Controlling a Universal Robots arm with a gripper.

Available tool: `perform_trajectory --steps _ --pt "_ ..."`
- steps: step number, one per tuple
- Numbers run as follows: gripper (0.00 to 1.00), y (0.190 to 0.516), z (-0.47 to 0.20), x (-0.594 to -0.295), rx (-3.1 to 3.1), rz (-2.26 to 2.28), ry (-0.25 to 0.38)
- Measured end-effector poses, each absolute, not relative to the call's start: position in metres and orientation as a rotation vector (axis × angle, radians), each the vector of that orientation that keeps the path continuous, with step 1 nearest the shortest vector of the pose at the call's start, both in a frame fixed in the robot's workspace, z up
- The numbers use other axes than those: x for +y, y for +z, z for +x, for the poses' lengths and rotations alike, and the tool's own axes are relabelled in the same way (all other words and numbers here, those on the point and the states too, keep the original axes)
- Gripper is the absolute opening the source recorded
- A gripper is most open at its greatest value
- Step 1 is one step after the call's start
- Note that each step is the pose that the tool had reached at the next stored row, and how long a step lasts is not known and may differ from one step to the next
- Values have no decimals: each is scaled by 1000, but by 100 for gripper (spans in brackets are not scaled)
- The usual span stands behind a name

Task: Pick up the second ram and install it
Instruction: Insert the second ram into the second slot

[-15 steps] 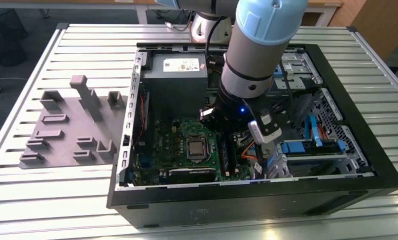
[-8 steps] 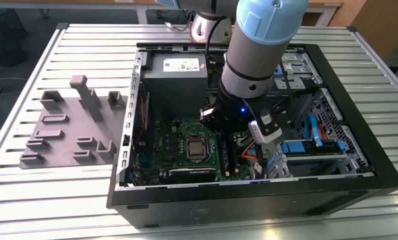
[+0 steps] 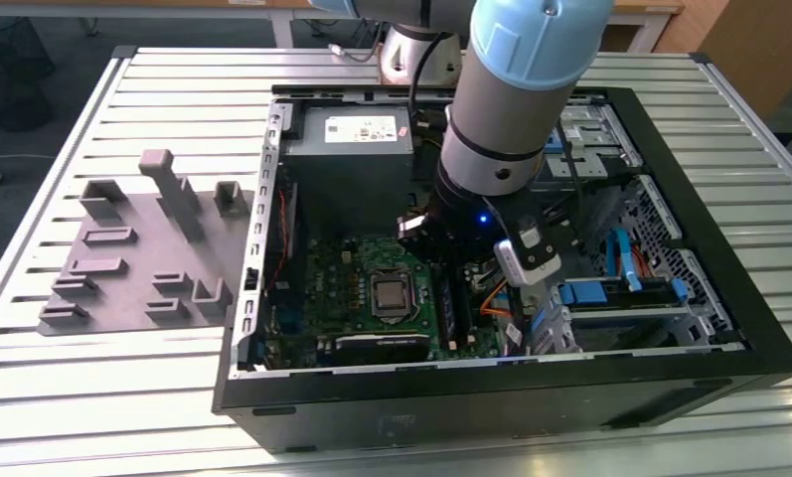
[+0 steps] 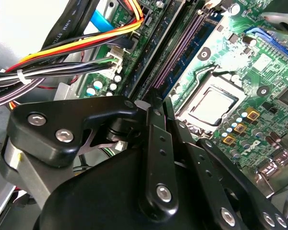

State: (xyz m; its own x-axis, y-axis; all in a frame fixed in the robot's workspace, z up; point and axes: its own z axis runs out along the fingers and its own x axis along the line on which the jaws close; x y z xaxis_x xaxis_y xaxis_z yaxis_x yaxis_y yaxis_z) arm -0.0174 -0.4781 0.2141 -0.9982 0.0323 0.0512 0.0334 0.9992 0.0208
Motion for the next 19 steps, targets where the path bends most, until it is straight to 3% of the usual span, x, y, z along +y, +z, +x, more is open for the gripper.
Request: perform_trajectory --steps 19 --pt "14 215 -17 -478 -3090 -40 -33"
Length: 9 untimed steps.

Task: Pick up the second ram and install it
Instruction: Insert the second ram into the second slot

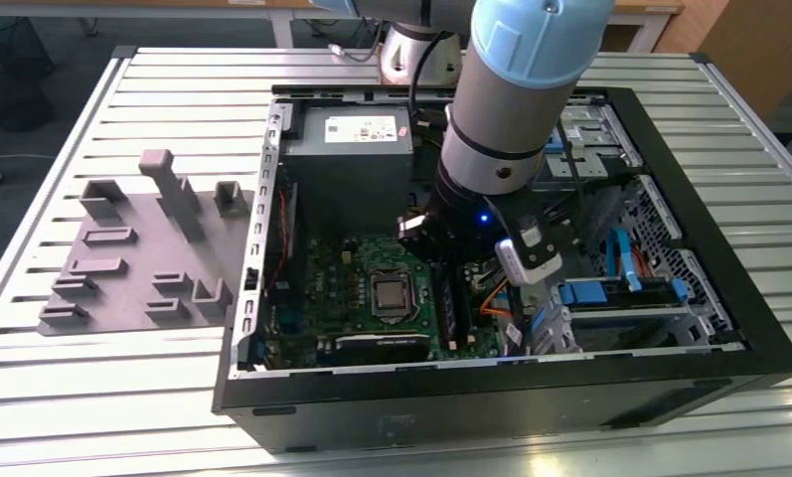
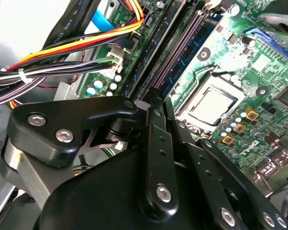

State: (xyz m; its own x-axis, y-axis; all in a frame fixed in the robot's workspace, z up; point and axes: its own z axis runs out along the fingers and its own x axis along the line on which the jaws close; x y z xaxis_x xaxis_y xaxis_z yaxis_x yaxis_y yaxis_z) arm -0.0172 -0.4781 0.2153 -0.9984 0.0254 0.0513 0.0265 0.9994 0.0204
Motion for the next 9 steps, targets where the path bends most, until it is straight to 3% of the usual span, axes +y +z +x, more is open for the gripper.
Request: perform_trajectory --steps 9 --pt "14 215 -17 -478 -3090 -32 -32"
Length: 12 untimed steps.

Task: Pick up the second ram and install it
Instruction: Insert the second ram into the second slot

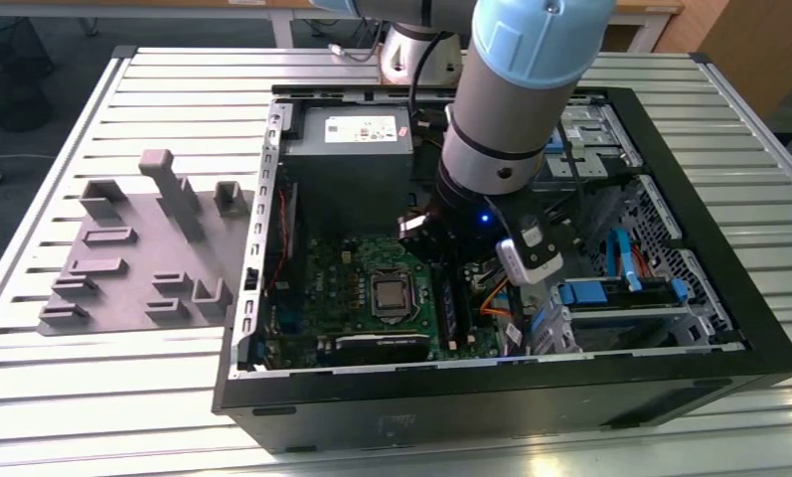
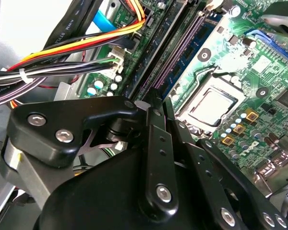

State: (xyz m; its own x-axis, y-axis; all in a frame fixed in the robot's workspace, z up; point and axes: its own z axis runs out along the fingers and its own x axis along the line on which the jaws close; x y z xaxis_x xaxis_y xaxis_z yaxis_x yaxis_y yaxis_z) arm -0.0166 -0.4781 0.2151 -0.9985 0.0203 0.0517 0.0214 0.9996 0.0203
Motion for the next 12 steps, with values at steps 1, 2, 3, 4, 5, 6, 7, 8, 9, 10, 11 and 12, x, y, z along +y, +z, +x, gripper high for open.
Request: perform_trajectory --steps 1,2,3,4,5,6,7,8,9,10,11,12 --pt "14 215 -17 -478 -3090 -31 -32" --pt "14 215 -17 -478 -3090 -31 -32" --pt "14 215 -16 -478 -3090 -30 -32" --pt "14 214 -16 -478 -3090 -29 -32" --pt "14 214 -16 -478 -3090 -28 -32" --pt "14 214 -16 -478 -3090 -27 -32" --pt "14 214 -16 -478 -3090 -27 -32" --pt "14 214 -16 -478 -3090 -26 -32" --pt "14 214 -16 -478 -3090 -26 -32" --pt "14 213 -16 -478 -3090 -26 -33" --pt "14 213 -16 -478 -3090 -26 -32" --pt "14 212 -16 -478 -3090 -25 -32"
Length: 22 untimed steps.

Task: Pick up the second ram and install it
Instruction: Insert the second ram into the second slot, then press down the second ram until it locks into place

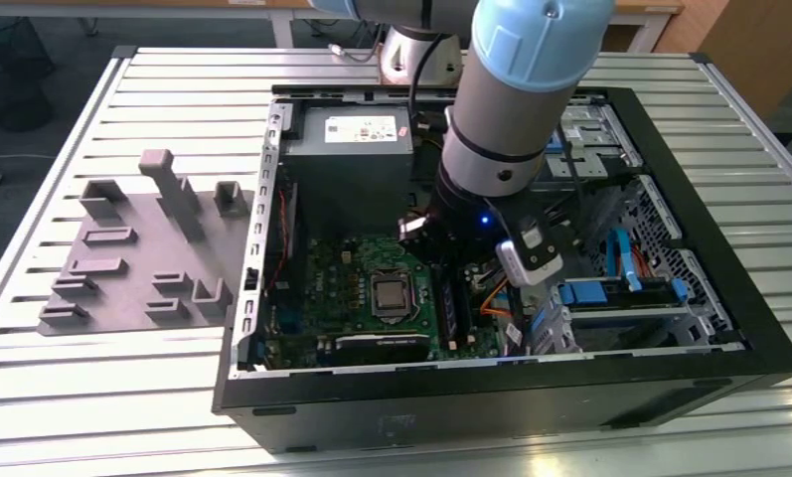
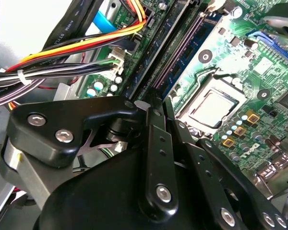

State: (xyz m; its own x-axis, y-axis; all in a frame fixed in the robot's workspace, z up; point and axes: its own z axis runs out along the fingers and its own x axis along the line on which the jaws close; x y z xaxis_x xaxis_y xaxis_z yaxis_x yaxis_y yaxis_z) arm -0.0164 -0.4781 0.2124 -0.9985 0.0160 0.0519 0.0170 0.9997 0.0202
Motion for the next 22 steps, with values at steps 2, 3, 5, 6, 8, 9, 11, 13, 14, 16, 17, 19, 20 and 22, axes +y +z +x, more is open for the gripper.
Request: perform_trajectory --steps 2,3,5,6,8,9,11,13,14,16,17,19,20,22 --pt "14 212 -16 -478 -3089 -25 -32" --pt "14 212 -16 -478 -3089 -25 -32" --pt "14 212 -16 -478 -3089 -26 -32" --pt "14 212 -16 -478 -3089 -26 -32" --pt "14 211 -16 -478 -3089 -25 -32" --pt "14 211 -16 -478 -3089 -26 -32" --pt "14 212 -16 -478 -3089 -26 -32" --pt "14 213 -16 -478 -3089 -26 -33" --pt "14 213 -16 -478 -3089 -25 -33" --pt "14 213 -16 -478 -3089 -26 -32" --pt "14 213 -16 -478 -3089 -26 -32" --pt "14 213 -16 -478 -3089 -24 -32" --pt "14 213 -16 -478 -3089 -23 -32" --pt "14 212 -16 -478 -3089 -21 -32"
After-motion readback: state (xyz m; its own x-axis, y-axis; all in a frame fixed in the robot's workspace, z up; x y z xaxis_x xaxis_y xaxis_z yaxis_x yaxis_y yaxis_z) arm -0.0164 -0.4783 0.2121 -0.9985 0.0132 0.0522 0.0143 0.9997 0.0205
